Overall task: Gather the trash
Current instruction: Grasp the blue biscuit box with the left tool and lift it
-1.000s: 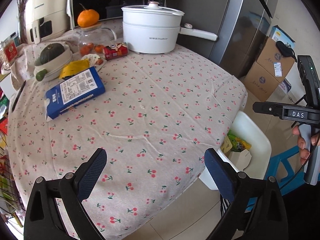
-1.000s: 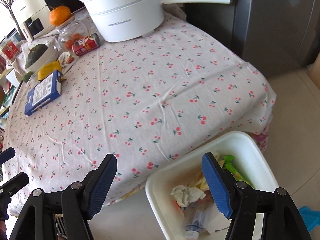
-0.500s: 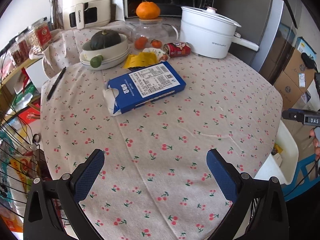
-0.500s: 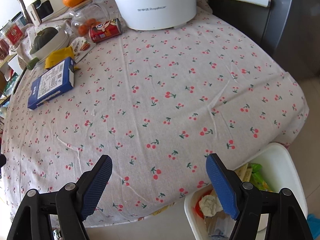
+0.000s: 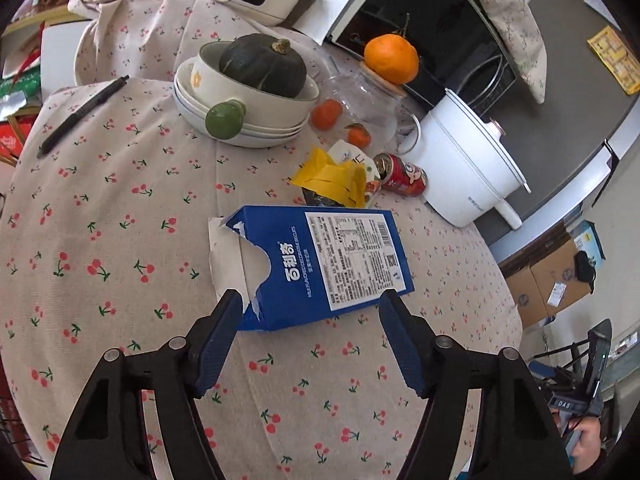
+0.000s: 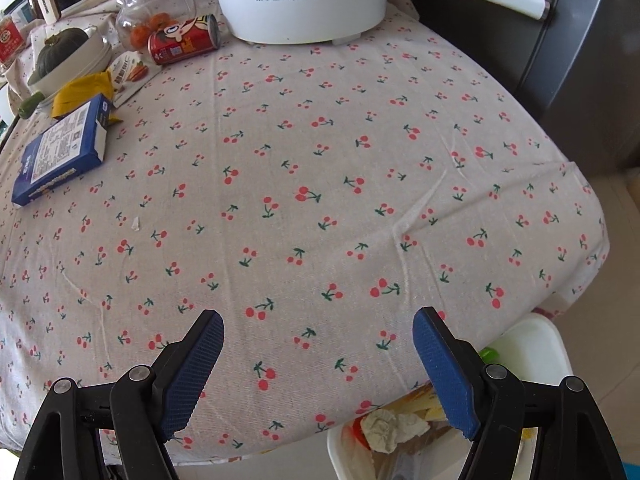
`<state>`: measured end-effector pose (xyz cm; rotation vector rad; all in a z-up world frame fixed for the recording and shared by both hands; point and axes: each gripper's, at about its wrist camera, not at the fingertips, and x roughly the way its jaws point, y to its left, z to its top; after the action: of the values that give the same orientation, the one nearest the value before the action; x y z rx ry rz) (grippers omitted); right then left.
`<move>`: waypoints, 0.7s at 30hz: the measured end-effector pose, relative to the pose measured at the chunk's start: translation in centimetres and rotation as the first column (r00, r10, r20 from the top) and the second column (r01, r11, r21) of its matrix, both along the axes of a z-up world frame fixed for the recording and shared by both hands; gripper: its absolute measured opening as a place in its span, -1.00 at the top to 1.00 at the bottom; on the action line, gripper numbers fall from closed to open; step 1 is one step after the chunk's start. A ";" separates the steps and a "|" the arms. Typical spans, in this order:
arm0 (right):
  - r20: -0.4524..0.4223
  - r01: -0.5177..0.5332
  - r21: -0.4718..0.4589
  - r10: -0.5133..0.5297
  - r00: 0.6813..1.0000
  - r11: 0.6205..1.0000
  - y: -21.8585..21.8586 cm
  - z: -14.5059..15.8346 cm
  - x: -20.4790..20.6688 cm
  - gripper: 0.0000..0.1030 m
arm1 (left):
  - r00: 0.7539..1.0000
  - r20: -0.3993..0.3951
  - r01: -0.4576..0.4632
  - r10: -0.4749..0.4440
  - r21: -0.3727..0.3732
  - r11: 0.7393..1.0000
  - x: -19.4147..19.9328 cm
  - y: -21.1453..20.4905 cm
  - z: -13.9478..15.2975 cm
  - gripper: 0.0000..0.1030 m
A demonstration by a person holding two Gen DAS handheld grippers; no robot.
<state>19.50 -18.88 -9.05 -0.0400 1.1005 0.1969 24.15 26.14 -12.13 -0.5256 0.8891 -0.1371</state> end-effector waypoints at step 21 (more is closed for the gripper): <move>-0.029 -0.052 0.039 0.053 0.998 0.998 0.1 -0.2 -0.6 -0.58 | 0.998 -0.028 0.035 -0.049 -0.380 0.924 1.9 -0.6 -4.0 0.88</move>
<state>18.93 -18.74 -9.26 -0.0317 1.1258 0.2668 26.08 25.56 -16.11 -0.8735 0.9142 -0.3447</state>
